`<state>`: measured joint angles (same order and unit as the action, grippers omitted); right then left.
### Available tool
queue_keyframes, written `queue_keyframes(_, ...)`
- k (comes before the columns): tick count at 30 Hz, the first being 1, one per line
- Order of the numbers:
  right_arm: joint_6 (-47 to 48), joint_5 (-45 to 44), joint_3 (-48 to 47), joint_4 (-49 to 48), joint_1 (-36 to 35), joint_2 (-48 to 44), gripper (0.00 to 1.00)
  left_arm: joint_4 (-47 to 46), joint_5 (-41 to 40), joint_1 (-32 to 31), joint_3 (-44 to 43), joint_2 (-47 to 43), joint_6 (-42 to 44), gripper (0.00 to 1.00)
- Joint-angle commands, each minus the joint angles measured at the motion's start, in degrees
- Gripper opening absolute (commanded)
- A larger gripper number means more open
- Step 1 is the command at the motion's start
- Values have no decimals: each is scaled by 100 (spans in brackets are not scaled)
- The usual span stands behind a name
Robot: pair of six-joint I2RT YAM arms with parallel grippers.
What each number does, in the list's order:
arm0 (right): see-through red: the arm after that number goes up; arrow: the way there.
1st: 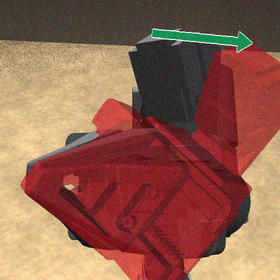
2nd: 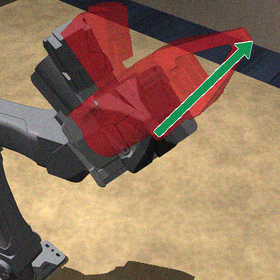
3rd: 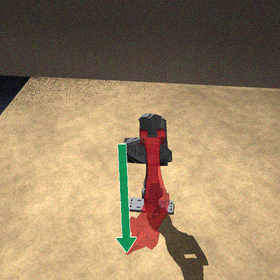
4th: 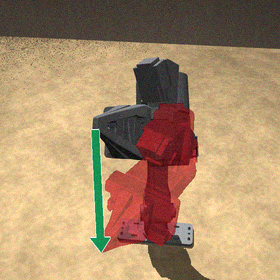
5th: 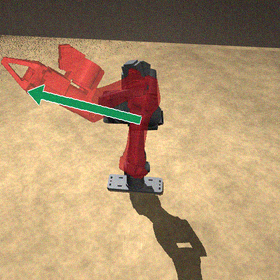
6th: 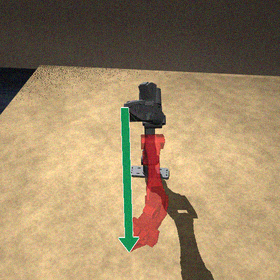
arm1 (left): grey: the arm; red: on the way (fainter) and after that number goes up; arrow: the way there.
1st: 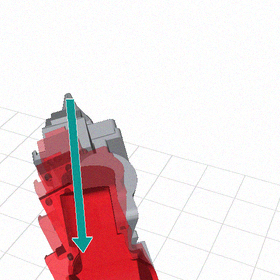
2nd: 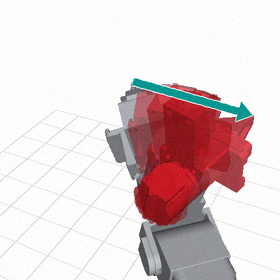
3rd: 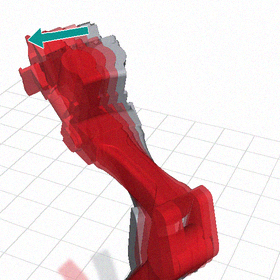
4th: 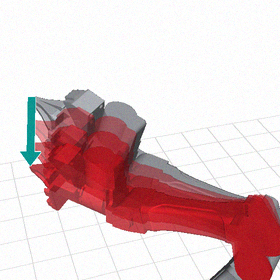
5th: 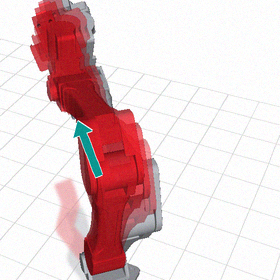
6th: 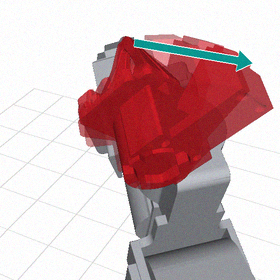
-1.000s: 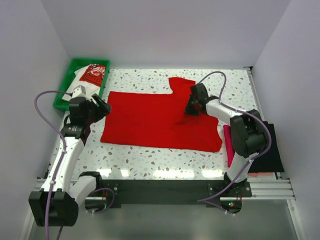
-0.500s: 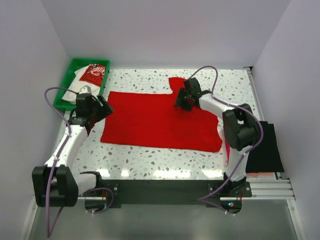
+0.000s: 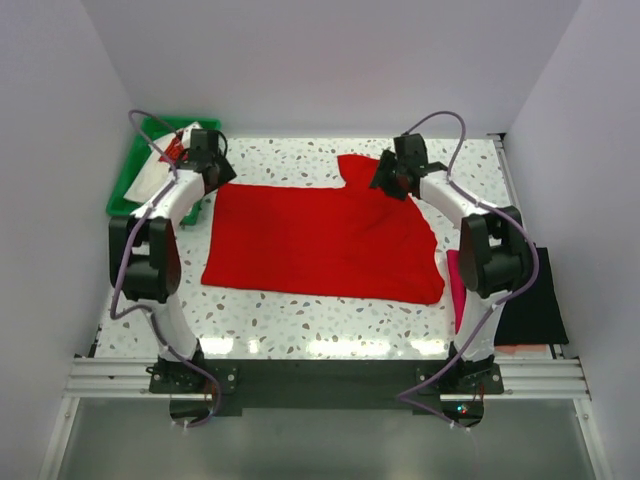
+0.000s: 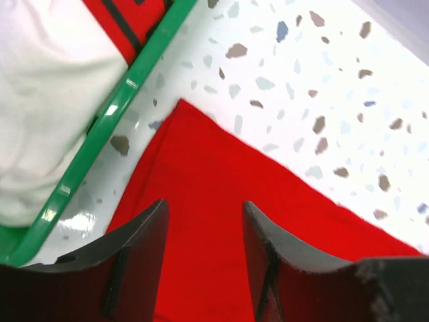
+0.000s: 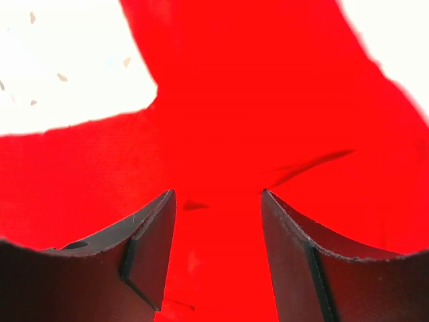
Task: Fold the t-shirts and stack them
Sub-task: Fold the tshirt
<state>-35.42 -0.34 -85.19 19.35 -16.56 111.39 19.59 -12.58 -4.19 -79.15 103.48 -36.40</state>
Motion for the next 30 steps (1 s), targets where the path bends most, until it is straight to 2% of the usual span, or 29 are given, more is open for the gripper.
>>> queue_keyframes(1, 141, 173, -314, 33, 284, -294, 57, 396, -763, -12, -844, 689, -42, 52)
queue_keyframes(5, 246, 253, -437, 77, 530, -250, 57, 615, -948, -12, -1530, 1611, -60, 47)
queue_keyframes(12, 395, 254, -429, 60, 750, -241, 56, 660, -1098, -12, -2481, 2571, 133, 46)
queue_keyframes(30, 457, 394, -516, -46, 812, 110, 56, 370, -1230, -3, -2754, 2879, 335, 45)
